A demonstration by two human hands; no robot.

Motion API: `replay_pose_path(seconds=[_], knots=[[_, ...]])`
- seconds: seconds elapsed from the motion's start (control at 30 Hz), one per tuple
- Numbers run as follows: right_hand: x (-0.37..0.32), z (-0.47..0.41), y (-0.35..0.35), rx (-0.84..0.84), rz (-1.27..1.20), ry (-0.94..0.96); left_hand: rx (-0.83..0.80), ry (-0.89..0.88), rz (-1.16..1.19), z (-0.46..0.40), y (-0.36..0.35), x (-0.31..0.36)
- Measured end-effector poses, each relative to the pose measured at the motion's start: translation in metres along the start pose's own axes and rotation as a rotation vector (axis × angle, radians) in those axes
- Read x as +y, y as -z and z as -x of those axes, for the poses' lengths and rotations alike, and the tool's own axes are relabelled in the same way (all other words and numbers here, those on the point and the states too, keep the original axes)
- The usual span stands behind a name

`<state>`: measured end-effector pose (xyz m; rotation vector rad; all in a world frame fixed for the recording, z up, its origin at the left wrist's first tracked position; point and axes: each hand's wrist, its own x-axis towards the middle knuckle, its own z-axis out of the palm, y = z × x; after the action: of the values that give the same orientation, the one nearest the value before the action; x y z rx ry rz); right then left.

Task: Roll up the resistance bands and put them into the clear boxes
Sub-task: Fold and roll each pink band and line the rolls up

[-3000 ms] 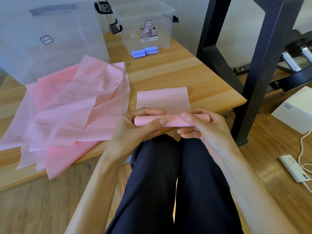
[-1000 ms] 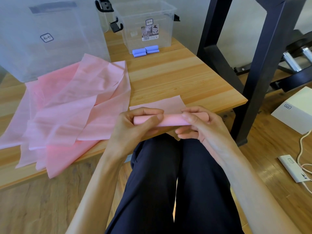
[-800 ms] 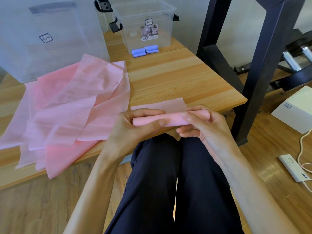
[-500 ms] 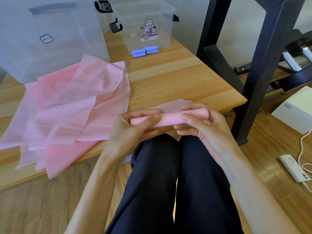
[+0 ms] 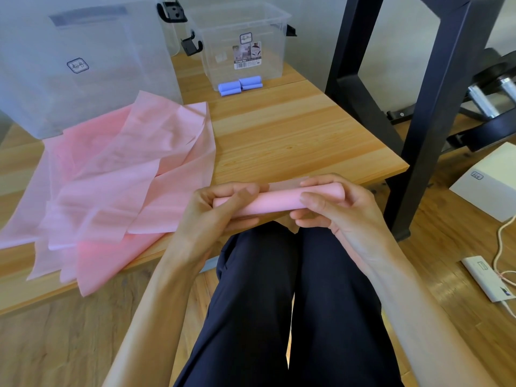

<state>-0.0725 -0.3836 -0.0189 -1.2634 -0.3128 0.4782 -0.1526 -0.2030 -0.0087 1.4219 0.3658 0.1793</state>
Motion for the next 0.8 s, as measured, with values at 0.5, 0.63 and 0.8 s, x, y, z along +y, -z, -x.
replay_pose_path(seconds=[0.5,0.63,0.8], knots=[[-0.0019,-0.0035,0.0029,-0.029,0.037,-0.020,-0.005,-0.154,-0.112,0.0062,-0.0048,0.0026],[-0.0036,-0.0019,0.0018,-0.082,0.045,-0.026,0.046,-0.079,0.018,0.0040,-0.0042,0.0011],[-0.0039,-0.0010,0.0013,-0.021,0.085,-0.027,0.048,-0.137,-0.097,0.0053,-0.0054,0.0019]])
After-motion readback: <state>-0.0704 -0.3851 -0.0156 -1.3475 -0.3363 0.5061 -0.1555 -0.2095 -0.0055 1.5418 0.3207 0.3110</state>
